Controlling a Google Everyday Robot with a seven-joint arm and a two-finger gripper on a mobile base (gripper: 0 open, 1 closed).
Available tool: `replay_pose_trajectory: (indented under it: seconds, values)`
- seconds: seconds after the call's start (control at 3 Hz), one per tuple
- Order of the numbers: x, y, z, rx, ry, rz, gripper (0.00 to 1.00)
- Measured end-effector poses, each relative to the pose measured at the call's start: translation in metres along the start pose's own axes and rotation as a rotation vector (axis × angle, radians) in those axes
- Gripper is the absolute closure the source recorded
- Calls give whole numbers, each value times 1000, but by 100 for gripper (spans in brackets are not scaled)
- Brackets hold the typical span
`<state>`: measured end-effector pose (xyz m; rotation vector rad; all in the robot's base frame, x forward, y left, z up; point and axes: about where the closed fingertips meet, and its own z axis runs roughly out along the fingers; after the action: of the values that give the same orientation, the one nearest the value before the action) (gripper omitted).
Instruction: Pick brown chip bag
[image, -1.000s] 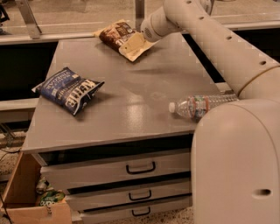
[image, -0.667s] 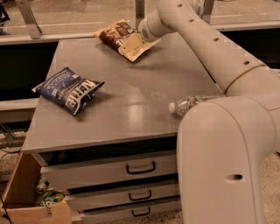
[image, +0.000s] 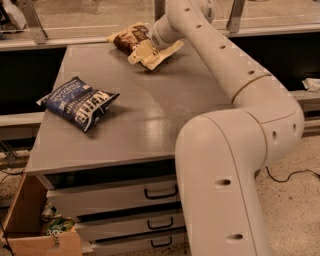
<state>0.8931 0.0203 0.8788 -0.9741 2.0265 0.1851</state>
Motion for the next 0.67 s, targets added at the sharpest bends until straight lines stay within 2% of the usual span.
replay_pose_trajectory:
  seconds: [0.33,0.67]
  values:
    - [6,10,18,-19,47,14,15]
    - [12,13,25,-23,80,25,39]
